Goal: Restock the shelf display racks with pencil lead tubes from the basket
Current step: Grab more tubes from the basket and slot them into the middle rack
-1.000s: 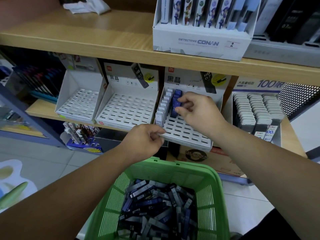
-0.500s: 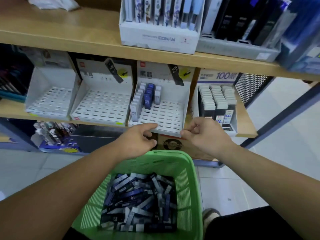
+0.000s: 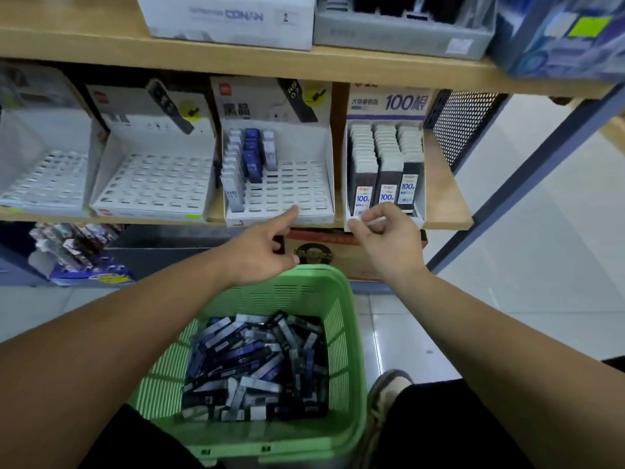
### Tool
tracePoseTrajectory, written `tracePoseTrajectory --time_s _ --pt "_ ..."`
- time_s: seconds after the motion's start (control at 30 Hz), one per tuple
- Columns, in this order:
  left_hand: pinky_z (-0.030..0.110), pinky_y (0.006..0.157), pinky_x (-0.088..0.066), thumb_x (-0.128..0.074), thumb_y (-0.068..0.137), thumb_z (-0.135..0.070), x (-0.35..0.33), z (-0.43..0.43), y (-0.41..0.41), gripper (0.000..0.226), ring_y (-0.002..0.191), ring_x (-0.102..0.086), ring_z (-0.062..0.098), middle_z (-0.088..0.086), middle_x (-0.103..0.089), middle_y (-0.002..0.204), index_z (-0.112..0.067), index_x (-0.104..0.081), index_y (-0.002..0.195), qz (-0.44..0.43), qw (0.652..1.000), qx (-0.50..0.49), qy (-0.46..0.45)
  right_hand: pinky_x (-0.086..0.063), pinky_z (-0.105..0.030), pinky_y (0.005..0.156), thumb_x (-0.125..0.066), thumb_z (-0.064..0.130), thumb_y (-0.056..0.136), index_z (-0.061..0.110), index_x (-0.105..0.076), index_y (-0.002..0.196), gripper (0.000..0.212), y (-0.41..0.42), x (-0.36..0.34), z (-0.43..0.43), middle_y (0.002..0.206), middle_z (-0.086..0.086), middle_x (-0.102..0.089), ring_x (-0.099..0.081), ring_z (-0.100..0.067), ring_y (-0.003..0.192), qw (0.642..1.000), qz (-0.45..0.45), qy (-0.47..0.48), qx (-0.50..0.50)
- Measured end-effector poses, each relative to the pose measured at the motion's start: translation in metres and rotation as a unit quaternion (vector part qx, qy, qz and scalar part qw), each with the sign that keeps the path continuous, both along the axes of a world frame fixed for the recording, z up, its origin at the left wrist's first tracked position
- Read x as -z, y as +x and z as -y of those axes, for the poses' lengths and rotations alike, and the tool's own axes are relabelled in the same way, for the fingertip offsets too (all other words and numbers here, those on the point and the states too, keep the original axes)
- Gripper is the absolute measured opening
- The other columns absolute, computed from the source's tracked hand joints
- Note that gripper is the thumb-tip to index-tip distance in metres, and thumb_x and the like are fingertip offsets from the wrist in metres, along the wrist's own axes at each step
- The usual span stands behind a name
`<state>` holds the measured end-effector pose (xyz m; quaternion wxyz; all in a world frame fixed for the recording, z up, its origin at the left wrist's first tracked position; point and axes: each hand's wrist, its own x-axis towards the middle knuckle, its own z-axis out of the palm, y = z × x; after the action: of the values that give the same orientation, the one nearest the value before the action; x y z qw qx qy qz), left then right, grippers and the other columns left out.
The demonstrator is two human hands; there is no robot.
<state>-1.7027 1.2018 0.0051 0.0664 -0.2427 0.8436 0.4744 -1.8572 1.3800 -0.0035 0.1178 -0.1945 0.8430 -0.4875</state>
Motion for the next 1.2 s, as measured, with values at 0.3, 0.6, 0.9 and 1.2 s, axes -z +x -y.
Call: tracePoseTrajectory --time_s 0.3,0.6,0.9,1.2 --pt "0.018 0.087 -0.049 -0.063 0.100 -0.022 0.020 -0.019 0.025 0.041 0.103 -0.065 0.016 -0.002 -0.066 0.128 -0.022 -0.061 0.140 0.015 0.991 0.013 -0.132 -0.050 -0.037 0.068 -0.074 0.040 0.091 0.016 -0.066 0.084 0.026 0.080 0.054 -0.002 0.074 0.001 -0.065 -0.059 -0.019 0.069 0.929 0.084 0.200 -0.301" --pt "0.032 0.086 -0.056 -0.059 0.099 -0.017 0.130 -0.032 0.123 0.040 0.096 -0.067 0.025 0.010 -0.070 0.125 -0.018 -0.062 0.138 0.187 0.979 -0.032 -0.077 -0.052 -0.036 0.090 -0.072 0.043 0.093 0.010 -0.049 0.144 0.065 0.126 0.177 -0.002 0.128 -0.011 -0.063 -0.064 -0.032 0.111 0.930 0.245 0.245 -0.125" --pt "0.038 0.098 -0.056 -0.063 0.098 -0.017 0.183 -0.008 0.162 0.038 0.109 -0.066 0.029 0.014 -0.066 0.130 -0.018 -0.062 0.136 0.240 0.959 -0.144 -0.048 -0.050 -0.052 0.106 -0.093 0.053 0.062 0.017 -0.049 0.140 0.096 0.116 0.246 0.037 0.139 -0.009 -0.054 -0.053 -0.036 0.129 0.931 0.203 0.285 -0.108" --pt "0.023 0.088 -0.047 -0.063 0.099 -0.010 0.200 -0.007 0.157 0.037 0.105 -0.065 0.024 0.015 -0.066 0.133 -0.011 -0.062 0.136 0.216 0.953 -0.212 0.020 -0.032 -0.059 0.114 -0.088 0.063 0.065 0.022 -0.039 0.137 0.096 0.129 0.258 0.060 0.149 -0.014 -0.033 -0.030 -0.040 0.141 0.901 0.158 0.386 -0.121"
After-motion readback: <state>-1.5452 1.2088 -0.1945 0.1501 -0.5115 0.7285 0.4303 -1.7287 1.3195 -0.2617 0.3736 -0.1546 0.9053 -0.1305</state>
